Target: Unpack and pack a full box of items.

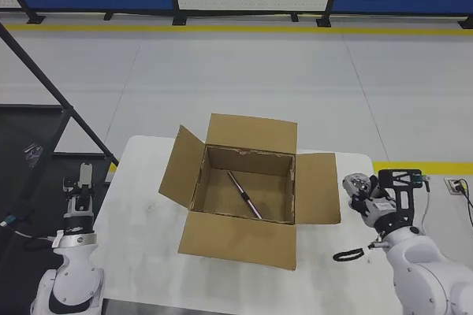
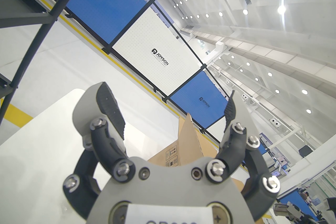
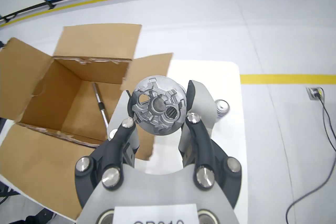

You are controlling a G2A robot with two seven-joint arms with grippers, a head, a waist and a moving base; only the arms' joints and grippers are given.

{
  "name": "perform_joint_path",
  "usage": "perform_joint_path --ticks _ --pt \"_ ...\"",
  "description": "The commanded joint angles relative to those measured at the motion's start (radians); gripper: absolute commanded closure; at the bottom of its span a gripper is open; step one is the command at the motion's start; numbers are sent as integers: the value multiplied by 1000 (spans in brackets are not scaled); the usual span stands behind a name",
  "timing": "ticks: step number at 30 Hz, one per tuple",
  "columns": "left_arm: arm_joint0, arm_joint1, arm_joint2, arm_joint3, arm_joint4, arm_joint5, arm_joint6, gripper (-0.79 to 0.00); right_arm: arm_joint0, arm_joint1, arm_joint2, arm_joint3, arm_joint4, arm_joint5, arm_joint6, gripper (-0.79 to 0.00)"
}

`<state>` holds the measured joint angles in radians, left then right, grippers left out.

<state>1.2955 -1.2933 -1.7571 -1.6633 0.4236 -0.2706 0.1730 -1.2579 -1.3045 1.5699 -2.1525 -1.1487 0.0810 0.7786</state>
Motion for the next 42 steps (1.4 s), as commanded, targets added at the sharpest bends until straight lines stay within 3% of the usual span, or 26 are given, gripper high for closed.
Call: perform_joint_path --ticks 1,8,11,16,22,31,32,33,36,41,42 --pt "0 0 0 0 0 0 0 -785 85 -3 -89 53 -42 4 24 0" --pt "0 0 0 0 0 0 0 -785 401 -44 -402 401 -37 11 80 0" --pt "0 0 0 0 0 0 0 -785 507 -73 -530 562 -81 72 72 0" --pt "0 0 0 0 0 0 0 -785 659 -137 -692 851 -19 136 45 0" --pt "0 0 0 0 0 0 0 -785 763 -210 -792 1125 74 187 -36 0" --pt "0 0 0 0 0 0 0 -785 810 -272 -809 1345 186 203 -154 0" --pt "0 0 0 0 0 0 0 -785 814 -276 -805 1364 198 199 -169 -46" --pt "0 0 0 0 0 0 0 -785 817 -279 -803 1379 204 192 -182 -154" --pt "0 0 0 0 0 0 0 -785 826 -288 -798 1414 218 177 -201 -320" --pt "0 0 0 0 0 0 0 -785 827 -297 -794 1431 214 178 -218 -391" --pt "0 0 0 0 0 0 0 -785 824 -298 -792 1429 212 178 -220 -453"
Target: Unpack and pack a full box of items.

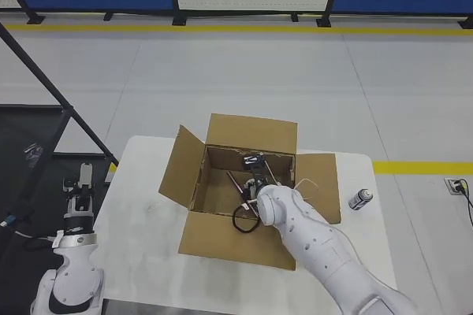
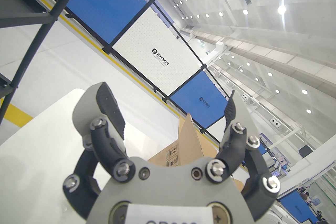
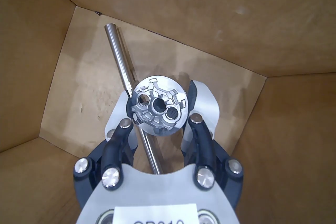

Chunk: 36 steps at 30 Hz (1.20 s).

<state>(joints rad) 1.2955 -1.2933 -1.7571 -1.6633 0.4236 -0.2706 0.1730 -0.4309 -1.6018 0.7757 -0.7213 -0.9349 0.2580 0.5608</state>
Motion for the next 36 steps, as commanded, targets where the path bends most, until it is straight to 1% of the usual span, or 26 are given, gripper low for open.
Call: perform_joint_path --ticks 1,4,6,7,11,13,15,19,22,23,25,27,30,32,33,34,36 --pt "0 0 0 0 0 0 0 -785 -5 0 3 -6 -7 3 -4 -480" --pt "0 0 0 0 0 0 0 -785 -17 2 8 -32 -34 15 -7 -665" --pt "0 0 0 0 0 0 0 -785 -30 7 16 -63 -56 29 -9 -751" --pt "0 0 0 0 0 0 0 -785 -37 11 22 -83 -70 35 -9 -779" --pt "0 0 0 0 0 0 0 -785 -87 36 53 -211 -149 66 14 -785" --pt "0 0 0 0 0 0 0 -785 -142 58 94 -336 -190 73 19 -785" --pt "0 0 0 0 0 0 0 -785 -221 90 157 -495 -260 84 38 -785" --pt "0 0 0 0 0 0 0 -785 -457 157 331 -897 -445 87 123 -785" --pt "0 0 0 0 0 0 0 -785 -679 192 491 -1203 -501 55 141 -785" --pt "0 0 0 0 0 0 0 -785 -749 200 549 -1276 -511 56 135 -785" --pt "0 0 0 0 0 0 0 -785 -868 210 652 -1377 -507 68 115 -785" --pt "0 0 0 0 0 0 0 -785 -952 214 745 -1422 -461 81 91 -785" --pt "0 0 0 0 0 0 0 -785 -1013 218 862 -1406 -376 73 72 -785" --pt "0 0 0 0 0 0 0 -785 -1011 222 914 -1346 -319 29 83 -785" --pt "0 0 0 0 0 0 0 -785 -999 224 936 -1299 -309 31 89 -785" --pt "0 0 0 0 0 0 0 -785 -977 225 947 -1251 -295 35 99 -785" --pt "0 0 0 0 0 0 0 -785 -927 227 964 -1144 -244 0 97 -785"
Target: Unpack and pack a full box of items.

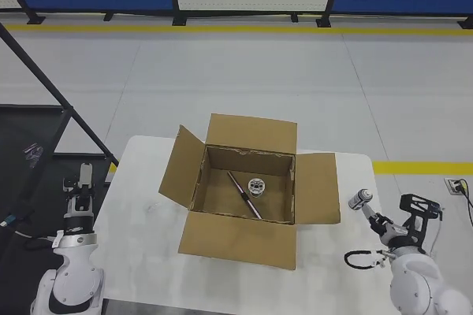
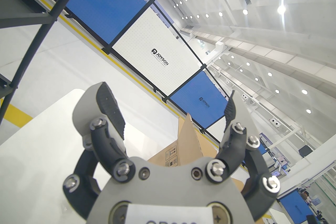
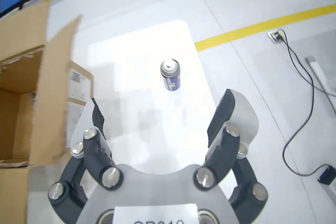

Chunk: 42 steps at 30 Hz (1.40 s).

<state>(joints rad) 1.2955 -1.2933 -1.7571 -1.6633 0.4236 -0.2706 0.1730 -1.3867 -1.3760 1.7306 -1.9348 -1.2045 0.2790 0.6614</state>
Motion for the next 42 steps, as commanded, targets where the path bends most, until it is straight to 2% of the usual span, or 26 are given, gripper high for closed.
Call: perform_joint_path --ticks 1,7,13,22,23,24,26,27,28,32,36,39,42 --pt "0 0 0 0 0 0 0 -785 57 3 20 126 44 -30 -8 -785" --pt "0 0 0 0 0 0 0 -785 197 9 35 380 117 -92 -107 -785" --pt "0 0 0 0 0 0 0 -785 303 14 1 521 126 -142 -133 -785" --pt "0 0 0 0 0 0 0 -785 441 14 -74 691 46 -61 -140 -785" --pt "0 0 0 0 0 0 0 -785 455 15 -78 710 45 -62 -138 -671" --pt "0 0 0 0 0 0 0 -785 466 15 -81 728 45 -66 -138 -372" --pt "0 0 0 0 0 0 0 -785 482 15 -90 756 37 -59 -143 -175" --pt "0 0 0 0 0 0 0 -785 488 15 -94 769 34 -54 -146 -114" --pt "0 0 0 0 0 0 0 -785 494 16 -98 780 26 -44 -150 -12" --pt "0 0 0 0 0 0 0 -785 511 16 -102 805 32 -35 -161 0" --pt "0 0 0 0 0 0 0 -785 499 18 -99 765 41 -27 -180 0" --pt "0 0 0 0 0 0 0 -785 473 19 -99 681 45 -23 -183 0" --pt "0 0 0 0 0 0 0 -785 412 18 -100 512 71 -25 -192 0"
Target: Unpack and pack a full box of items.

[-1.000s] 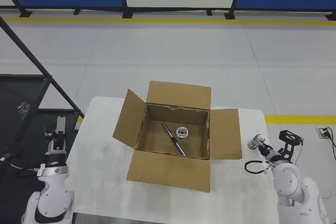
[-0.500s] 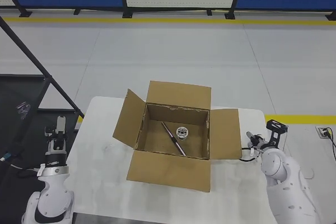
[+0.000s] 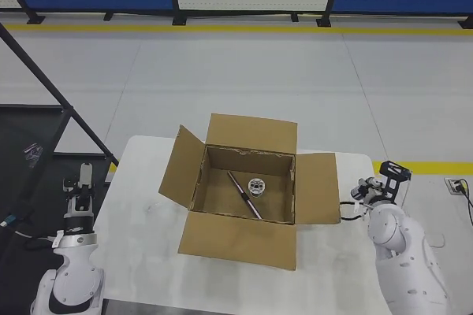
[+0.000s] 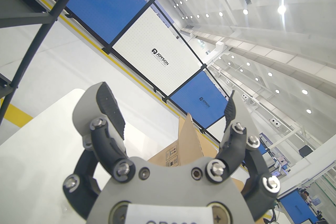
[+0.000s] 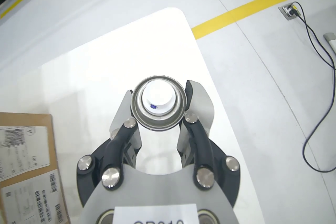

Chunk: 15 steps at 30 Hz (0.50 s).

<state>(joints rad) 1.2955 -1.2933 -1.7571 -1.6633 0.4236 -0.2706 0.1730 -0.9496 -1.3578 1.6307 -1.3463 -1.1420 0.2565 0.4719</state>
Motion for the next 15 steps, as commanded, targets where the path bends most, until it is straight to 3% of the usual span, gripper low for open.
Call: perform_joint_path --ticks 1,8,13,15 --pt "0 0 0 0 0 0 0 -785 -52 0 0 -145 13 -3 -5 0" --pt "0 0 0 0 0 0 0 -785 -218 -2 -59 -584 9 -58 1 0" --pt "0 0 0 0 0 0 0 -785 -257 -7 -146 -709 -63 -21 -35 0" --pt "0 0 0 0 0 0 0 -785 -255 -8 -183 -720 -47 -61 -23 0"
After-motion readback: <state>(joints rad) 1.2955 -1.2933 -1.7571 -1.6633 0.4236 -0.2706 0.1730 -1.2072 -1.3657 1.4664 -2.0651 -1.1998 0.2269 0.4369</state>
